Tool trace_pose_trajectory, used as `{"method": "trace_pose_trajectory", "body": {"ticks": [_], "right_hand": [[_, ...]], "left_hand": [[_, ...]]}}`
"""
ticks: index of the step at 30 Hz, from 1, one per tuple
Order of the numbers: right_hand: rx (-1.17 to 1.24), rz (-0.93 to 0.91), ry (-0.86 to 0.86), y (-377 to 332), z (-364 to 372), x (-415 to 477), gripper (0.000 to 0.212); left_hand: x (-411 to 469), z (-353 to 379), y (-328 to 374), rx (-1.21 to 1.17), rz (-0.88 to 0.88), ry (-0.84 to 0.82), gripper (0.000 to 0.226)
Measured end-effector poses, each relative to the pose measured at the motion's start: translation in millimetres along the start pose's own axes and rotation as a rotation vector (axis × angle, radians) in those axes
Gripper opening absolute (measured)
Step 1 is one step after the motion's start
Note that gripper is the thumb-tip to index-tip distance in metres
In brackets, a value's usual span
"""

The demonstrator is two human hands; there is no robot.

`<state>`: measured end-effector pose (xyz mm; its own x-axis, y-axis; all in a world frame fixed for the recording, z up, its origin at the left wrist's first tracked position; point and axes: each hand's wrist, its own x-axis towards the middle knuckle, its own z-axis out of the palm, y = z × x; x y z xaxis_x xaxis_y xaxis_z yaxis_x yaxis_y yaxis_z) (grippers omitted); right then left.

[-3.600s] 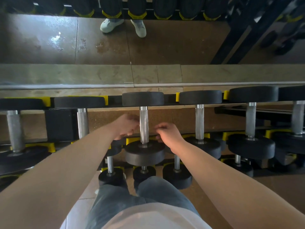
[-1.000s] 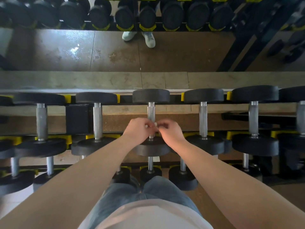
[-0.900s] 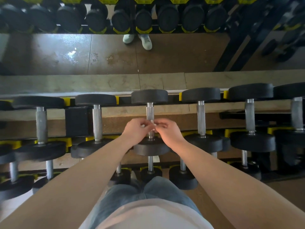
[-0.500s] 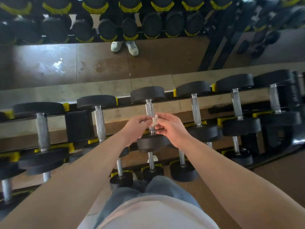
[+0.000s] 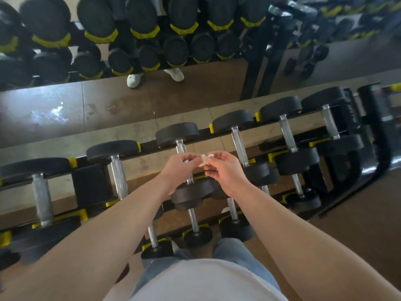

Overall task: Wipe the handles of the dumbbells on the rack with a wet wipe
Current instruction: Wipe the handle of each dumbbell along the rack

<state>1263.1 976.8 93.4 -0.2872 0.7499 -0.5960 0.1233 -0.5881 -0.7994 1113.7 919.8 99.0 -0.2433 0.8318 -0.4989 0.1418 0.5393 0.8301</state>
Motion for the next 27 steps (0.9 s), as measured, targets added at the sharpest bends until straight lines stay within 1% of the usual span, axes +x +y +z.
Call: {"method": "trace_pose_trajectory", "body": {"ticks": [2, 4, 7, 11, 14, 15, 18, 19, 24, 27], "right_hand": [[-0.015, -0.015, 0.015, -4, -15, 7, 0.015], [-0.086, -0.037, 0.019, -12, -34, 14, 0.015], [-0.186, -0.058, -0.029, -26, -67, 27, 0.014], [-0.295, -0.065, -0.120, -42, -111, 49, 0.016], [-0.364, -0.049, -0.173, -52, -137, 68, 0.015], [-0.376, -0.042, -0.182, -54, -143, 74, 0.015], [-0.429, -0.038, -0.212, -60, -157, 90, 0.013], [-0.445, -0.031, -0.221, -62, -161, 96, 0.012], [-0.354, 0.057, -0.219, -62, -167, 125, 0.012], [-0.344, 0.077, -0.182, -59, -165, 143, 0.010]], "left_hand": [[8, 13, 8, -0.017, 0.006, -0.005, 0.014], [15, 27, 18, -0.052, -0.011, -0.061, 0.022], [29, 53, 32, -0.055, -0.049, -0.082, 0.027], [51, 96, 47, -0.044, -0.141, -0.015, 0.019], [69, 125, 55, 0.012, -0.179, 0.067, 0.011], [73, 132, 57, -0.004, -0.193, 0.094, 0.012], [82, 149, 65, -0.188, -0.268, 0.139, 0.021], [84, 153, 66, -0.212, -0.293, 0.145, 0.022], [106, 165, 67, -0.258, -0.388, 0.260, 0.025], [123, 167, 70, -0.219, -0.386, 0.343, 0.025]]}}
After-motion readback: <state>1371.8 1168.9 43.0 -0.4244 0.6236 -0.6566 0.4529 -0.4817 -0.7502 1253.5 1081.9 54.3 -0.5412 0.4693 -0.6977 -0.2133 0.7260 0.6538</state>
